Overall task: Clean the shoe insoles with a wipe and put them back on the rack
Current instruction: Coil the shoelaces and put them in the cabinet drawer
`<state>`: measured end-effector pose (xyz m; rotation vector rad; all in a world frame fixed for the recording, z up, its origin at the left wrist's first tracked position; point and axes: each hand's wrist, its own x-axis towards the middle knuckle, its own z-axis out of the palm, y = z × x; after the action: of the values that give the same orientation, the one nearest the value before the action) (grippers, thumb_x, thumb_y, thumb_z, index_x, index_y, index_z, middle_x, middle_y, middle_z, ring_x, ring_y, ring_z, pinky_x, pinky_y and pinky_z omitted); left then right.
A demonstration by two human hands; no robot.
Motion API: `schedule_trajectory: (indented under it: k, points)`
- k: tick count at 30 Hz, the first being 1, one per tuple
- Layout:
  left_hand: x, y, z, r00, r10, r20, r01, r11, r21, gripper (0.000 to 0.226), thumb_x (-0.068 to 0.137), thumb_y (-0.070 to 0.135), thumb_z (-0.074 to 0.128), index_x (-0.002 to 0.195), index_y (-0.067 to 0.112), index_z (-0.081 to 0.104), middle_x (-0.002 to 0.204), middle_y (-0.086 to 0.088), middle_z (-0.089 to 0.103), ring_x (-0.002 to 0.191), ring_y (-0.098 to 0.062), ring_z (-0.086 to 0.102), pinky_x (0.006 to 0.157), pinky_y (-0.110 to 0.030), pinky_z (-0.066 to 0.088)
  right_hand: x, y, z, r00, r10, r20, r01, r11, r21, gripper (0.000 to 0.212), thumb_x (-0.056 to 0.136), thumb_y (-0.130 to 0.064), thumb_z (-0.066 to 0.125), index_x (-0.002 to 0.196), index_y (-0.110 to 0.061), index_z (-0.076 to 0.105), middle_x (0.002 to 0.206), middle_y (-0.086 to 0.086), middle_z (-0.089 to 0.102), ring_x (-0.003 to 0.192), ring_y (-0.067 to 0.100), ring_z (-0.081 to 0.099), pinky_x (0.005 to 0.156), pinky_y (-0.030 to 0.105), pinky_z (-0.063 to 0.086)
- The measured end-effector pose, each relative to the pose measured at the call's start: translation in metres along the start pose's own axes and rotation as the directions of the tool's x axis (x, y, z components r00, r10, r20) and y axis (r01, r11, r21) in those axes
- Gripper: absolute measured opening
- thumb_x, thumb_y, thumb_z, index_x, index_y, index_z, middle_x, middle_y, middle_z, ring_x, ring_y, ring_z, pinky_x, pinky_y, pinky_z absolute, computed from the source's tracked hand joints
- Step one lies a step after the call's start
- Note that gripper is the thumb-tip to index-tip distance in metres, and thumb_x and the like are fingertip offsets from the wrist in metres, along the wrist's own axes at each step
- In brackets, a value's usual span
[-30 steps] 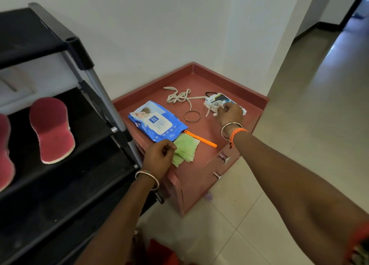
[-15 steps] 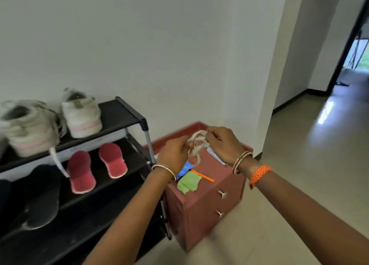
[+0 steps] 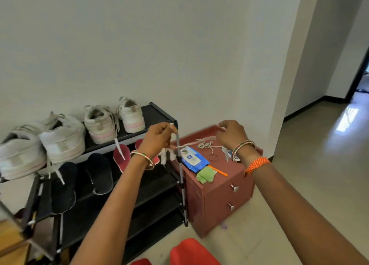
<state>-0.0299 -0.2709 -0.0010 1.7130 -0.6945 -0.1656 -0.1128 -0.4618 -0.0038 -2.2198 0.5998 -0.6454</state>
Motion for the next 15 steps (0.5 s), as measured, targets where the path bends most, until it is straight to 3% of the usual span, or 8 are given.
schedule_trajectory:
  k: [1,2,4,6,8,10,12,15]
  points:
    - [-0.002,0.01,-0.001,0.997,-0.001,0.079,-0.001,1.0,0.024,0.029,0.1,0.014,0.043,0.075,0.011,0.058,0.052,-0.001,0.035,0.038,-0.002,0.038,0.045,-0.018,0.047,-0.005,-0.009,0.0,0.998,-0.041,0.05,0.044,0.997,-0.058,0.035,0.087,-0.009,0.053,0.121,-0.003,0.06,0.123,0.014,0.061,0.114,0.028,0.056,0.093,0.024,0.039]
    - [-0.004,0.021,0.0,0.985,-0.009,0.174,-0.003,0.998,0.07,0.029,0.099,0.015,0.044,0.075,0.011,0.058,0.049,0.002,0.036,0.037,-0.002,0.037,0.042,-0.017,0.045,-0.01,-0.019,0.001,0.991,-0.084,0.107,0.082,0.996,0.019,0.036,0.089,-0.008,0.051,0.124,-0.003,0.057,0.126,0.013,0.059,0.116,0.029,0.055,0.096,0.023,0.037]
    - [-0.005,0.04,0.003,0.951,-0.026,0.308,-0.017,0.99,0.138,0.028,0.099,0.015,0.045,0.074,0.012,0.059,0.046,0.008,0.045,0.037,-0.002,0.04,0.04,-0.015,0.04,-0.023,-0.044,0.004,0.949,-0.169,0.267,0.075,0.942,0.327,0.021,0.094,-0.01,0.047,0.101,-0.002,0.065,0.105,0.018,0.068,0.101,0.03,0.064,0.094,0.035,0.045]
    - [-0.006,0.05,0.003,0.957,-0.025,0.289,0.007,0.998,0.061,0.026,0.098,0.014,0.047,0.077,0.009,0.061,0.051,0.007,0.058,0.04,-0.003,0.049,0.041,-0.015,0.042,-0.033,-0.06,0.005,0.889,-0.225,0.399,-0.062,0.804,0.592,0.033,0.099,-0.013,0.04,0.073,-0.004,0.057,0.069,0.011,0.065,0.067,0.021,0.067,0.071,0.032,0.054]
    - [-0.012,0.056,0.0,0.979,-0.084,0.187,0.128,0.963,-0.237,0.022,0.096,0.012,0.049,0.082,0.004,0.063,0.061,0.0,0.064,0.048,-0.005,0.059,0.048,-0.015,0.05,-0.04,-0.065,-0.001,0.878,-0.252,0.407,-0.1,0.736,0.67,0.034,0.101,-0.015,0.039,0.079,0.0,0.06,0.057,0.001,0.058,0.047,0.009,0.056,0.052,0.019,0.049]
    - [-0.021,0.061,-0.008,0.969,-0.188,0.162,0.248,0.709,-0.66,0.022,0.096,0.009,0.049,0.083,0.0,0.064,0.069,-0.007,0.067,0.056,-0.008,0.066,0.054,-0.015,0.055,-0.043,-0.064,-0.003,0.883,-0.308,0.354,0.01,0.767,0.642,0.031,0.1,-0.018,0.042,0.092,0.001,0.065,0.052,-0.012,0.055,0.042,0.003,0.043,0.046,0.014,0.042]
    - [-0.027,0.063,-0.015,0.957,-0.237,0.169,0.261,0.441,-0.858,0.024,0.095,0.005,0.048,0.079,-0.003,0.065,0.073,-0.012,0.07,0.062,-0.013,0.07,0.058,-0.018,0.057,-0.049,-0.067,-0.001,0.891,-0.361,0.277,0.168,0.828,0.536,0.029,0.099,-0.018,0.044,0.091,-0.002,0.067,0.047,-0.019,0.054,0.043,-0.001,0.044,0.047,0.008,0.038]
    - [-0.031,0.067,-0.014,0.965,-0.24,0.108,0.187,0.34,-0.922,0.019,0.094,-0.002,0.046,0.087,-0.006,0.063,0.08,-0.017,0.071,0.069,-0.019,0.072,0.071,-0.024,0.056,-0.064,-0.071,0.007,0.841,-0.464,0.28,0.36,0.865,0.35,0.031,0.099,-0.023,0.045,0.075,-0.021,0.065,0.05,-0.005,0.053,0.046,-0.001,0.044,0.051,0.016,0.036]
